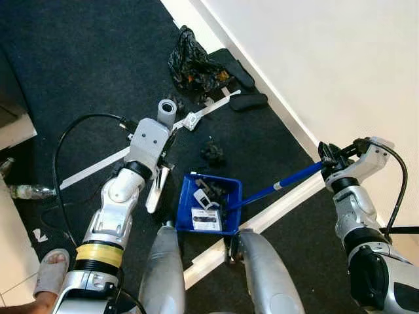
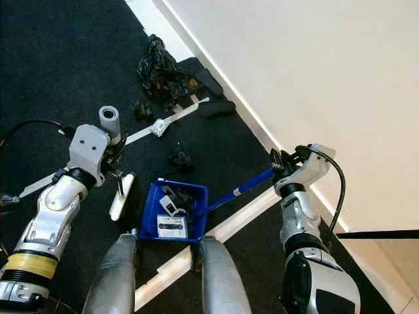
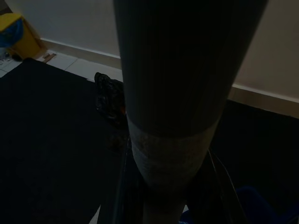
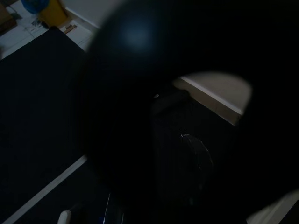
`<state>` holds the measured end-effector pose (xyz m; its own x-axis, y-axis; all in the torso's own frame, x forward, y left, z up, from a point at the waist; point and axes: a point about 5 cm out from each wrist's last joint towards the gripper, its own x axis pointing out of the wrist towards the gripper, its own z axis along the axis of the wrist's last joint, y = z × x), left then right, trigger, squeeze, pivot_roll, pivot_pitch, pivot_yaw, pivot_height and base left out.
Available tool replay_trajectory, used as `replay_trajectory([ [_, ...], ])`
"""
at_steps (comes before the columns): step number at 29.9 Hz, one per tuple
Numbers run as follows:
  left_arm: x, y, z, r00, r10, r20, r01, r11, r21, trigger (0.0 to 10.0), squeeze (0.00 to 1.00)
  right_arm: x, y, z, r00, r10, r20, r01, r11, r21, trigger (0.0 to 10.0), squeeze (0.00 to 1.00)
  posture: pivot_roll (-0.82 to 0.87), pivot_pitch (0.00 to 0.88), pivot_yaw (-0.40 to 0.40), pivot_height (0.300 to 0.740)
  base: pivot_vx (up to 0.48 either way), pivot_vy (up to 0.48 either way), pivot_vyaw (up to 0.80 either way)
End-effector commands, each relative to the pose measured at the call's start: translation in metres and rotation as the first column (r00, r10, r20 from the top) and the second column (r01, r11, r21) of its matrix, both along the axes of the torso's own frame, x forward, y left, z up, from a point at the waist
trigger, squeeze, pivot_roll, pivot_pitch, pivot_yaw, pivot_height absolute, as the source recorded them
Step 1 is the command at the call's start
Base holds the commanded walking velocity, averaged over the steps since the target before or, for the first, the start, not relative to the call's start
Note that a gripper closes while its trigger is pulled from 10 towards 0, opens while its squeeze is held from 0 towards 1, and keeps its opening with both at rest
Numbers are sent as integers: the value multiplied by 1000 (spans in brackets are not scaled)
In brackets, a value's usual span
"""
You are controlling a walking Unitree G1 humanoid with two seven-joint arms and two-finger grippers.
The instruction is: Sweep floor
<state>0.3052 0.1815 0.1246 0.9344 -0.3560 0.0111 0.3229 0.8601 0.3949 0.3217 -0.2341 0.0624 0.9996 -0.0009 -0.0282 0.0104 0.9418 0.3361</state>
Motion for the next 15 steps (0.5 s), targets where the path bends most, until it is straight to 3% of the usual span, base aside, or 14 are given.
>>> replay_trajectory([
  [1, -3, 9, -7, 1000, 16, -20, -16, 999, 39, 10000, 0, -5, -14, -1, 1000, -24, -13, 24, 999, -30, 10000, 0, 133, 279, -92, 740, 0, 0, 0],
  [9, 1, 11, -2, 999, 35, 12, -35, 999, 23, 10000, 0, 10, -39, 36, 989, -104, 101, 110, 992, -57, 10000, 0, 132, 271, -92, 740, 0, 0, 0],
  [15, 5, 11, 5, 998, 43, 39, -42, 999, -13, 10000, 0, 16, -46, 52, 978, -138, 155, 146, 988, -45, 10000, 0, 134, 269, -92, 740, 0, 0, 0],
])
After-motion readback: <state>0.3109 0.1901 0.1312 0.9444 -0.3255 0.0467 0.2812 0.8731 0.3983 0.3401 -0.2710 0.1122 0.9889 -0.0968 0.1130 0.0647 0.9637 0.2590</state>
